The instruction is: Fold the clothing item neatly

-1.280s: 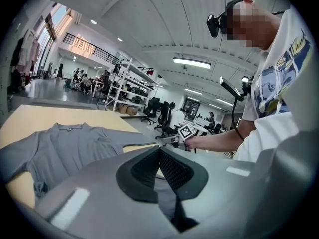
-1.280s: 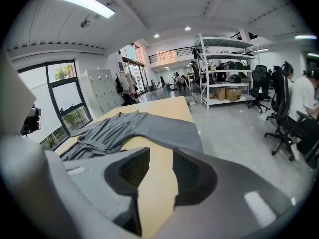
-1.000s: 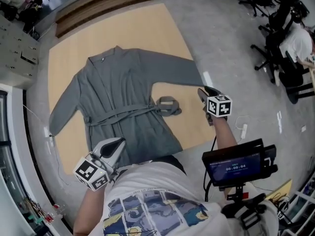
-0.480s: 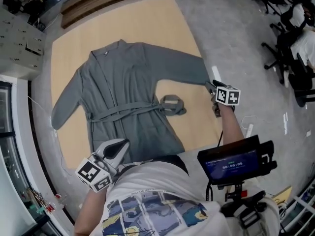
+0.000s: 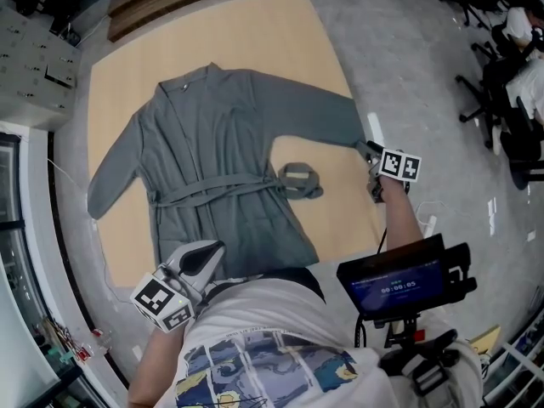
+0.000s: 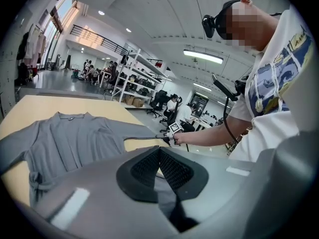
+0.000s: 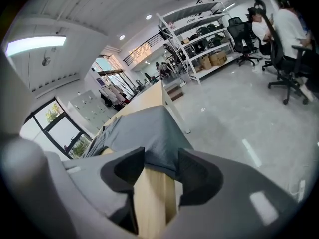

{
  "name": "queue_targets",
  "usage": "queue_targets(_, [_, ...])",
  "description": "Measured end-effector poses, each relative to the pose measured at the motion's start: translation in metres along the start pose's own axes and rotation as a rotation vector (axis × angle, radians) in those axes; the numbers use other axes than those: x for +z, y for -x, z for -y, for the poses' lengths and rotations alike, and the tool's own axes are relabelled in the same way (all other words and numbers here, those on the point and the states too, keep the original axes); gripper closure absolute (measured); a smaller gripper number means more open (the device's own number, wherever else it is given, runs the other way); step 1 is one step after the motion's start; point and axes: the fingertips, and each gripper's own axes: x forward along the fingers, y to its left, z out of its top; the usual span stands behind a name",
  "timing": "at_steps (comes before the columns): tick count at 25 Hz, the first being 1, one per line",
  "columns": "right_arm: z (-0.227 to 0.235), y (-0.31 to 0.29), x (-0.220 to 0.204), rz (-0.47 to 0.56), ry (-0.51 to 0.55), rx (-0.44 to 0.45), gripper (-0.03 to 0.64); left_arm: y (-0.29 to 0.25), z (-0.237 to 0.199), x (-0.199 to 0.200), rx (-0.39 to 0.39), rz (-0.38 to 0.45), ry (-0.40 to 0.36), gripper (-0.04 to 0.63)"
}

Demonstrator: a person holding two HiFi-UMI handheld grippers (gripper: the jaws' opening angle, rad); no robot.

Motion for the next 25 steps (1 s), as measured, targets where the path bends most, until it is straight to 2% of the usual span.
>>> queue_targets(4, [-0.001,-0.002,-0.002,-0.005,-0.018,0.019,0.430,-0.001,-0.001,-0.001,0.004,0.002,0.005,0.592])
queue_targets(8, [-0.003,0.000,0.000,-0.013,0.017,-0.006,0.446,0.000,-0.003,-0.001,0.009,0.008,0.011,0.592])
queue_targets(14, [-0.003,0.007,0.010,-0.018,0.137,-0.117,0.521,0.005,-0.005,-0.002,0.016,0.024,0.022,0.592])
queue_targets(17, [-0.005,0.012,0.016,-0.005,0.186,-0.170,0.591,0.011,-0.006,-0.004,0.017,0.034,0.026,0.592])
queue_targets(25, [-0.028,0.026,0.029,0.050,0.231,-0.215,0.592,0.035,-0.012,-0.007,0.024,0.080,0.031,0.592])
